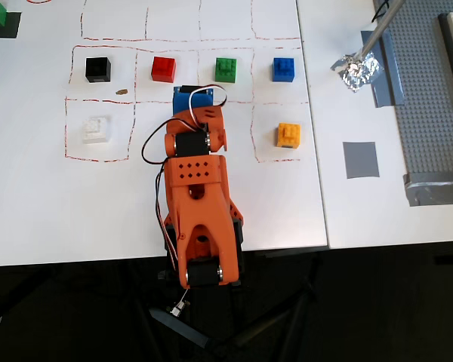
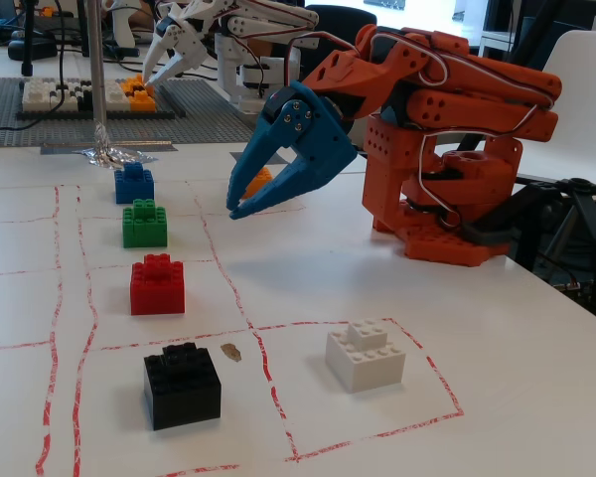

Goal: Grab the block and put it in the grey marker

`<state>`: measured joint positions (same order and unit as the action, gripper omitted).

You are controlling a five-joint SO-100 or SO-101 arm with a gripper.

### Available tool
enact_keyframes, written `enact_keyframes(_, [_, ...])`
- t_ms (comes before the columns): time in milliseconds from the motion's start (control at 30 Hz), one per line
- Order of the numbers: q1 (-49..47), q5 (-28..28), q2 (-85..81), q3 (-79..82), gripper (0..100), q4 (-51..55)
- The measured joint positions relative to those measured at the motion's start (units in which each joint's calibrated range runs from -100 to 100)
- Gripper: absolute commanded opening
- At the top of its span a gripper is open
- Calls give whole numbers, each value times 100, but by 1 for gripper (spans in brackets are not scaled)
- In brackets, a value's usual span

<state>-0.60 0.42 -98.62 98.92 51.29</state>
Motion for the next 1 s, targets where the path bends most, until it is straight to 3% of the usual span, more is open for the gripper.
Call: enact_keyframes(1000, [0,-59,0,0,0,0])
